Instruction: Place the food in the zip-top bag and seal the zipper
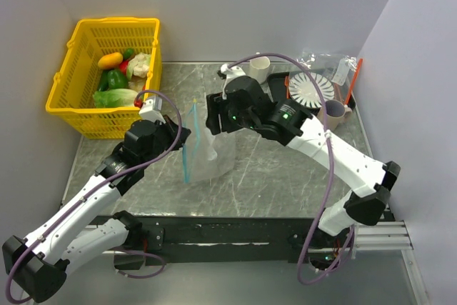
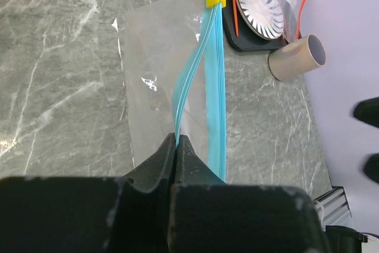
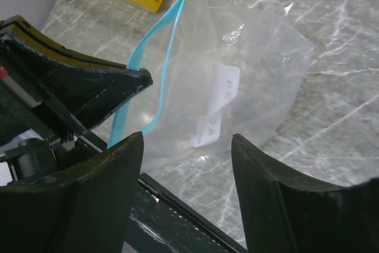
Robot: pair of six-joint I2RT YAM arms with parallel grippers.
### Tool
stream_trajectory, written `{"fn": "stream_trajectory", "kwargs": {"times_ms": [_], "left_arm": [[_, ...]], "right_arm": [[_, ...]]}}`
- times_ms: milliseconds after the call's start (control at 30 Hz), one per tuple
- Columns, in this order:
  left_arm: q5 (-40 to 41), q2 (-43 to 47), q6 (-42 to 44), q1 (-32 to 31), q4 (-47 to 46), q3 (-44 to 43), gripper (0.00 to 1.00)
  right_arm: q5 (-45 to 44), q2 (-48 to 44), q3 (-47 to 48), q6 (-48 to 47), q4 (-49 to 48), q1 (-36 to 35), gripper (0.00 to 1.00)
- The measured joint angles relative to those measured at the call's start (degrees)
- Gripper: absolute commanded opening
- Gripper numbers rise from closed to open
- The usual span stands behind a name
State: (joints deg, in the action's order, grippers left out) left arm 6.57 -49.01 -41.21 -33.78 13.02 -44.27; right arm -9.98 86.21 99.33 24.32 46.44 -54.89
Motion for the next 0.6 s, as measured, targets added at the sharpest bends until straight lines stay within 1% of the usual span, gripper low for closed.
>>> {"fn": "stream_trajectory", "kwargs": {"times_ms": [100,333,600], "left_arm": [[-0.28,0.02,-0.04,0.0,-0.15,0.0,0.01],[-0.28,0.42,-0.42,0.0,-0.24,0.0,0.01],[-0.02,1.25,-0.48,0.02,-0.09,0.0,0.01]], "right_arm": [[0.61,2.6,0.55,0.72,-0.55,-0.68,0.59],[0.96,8.98,3.02,2.27,-0.33,-3.72,0.63],[-5.44,14.62,6.14,3.34,1.88,-6.67,0.63]]}}
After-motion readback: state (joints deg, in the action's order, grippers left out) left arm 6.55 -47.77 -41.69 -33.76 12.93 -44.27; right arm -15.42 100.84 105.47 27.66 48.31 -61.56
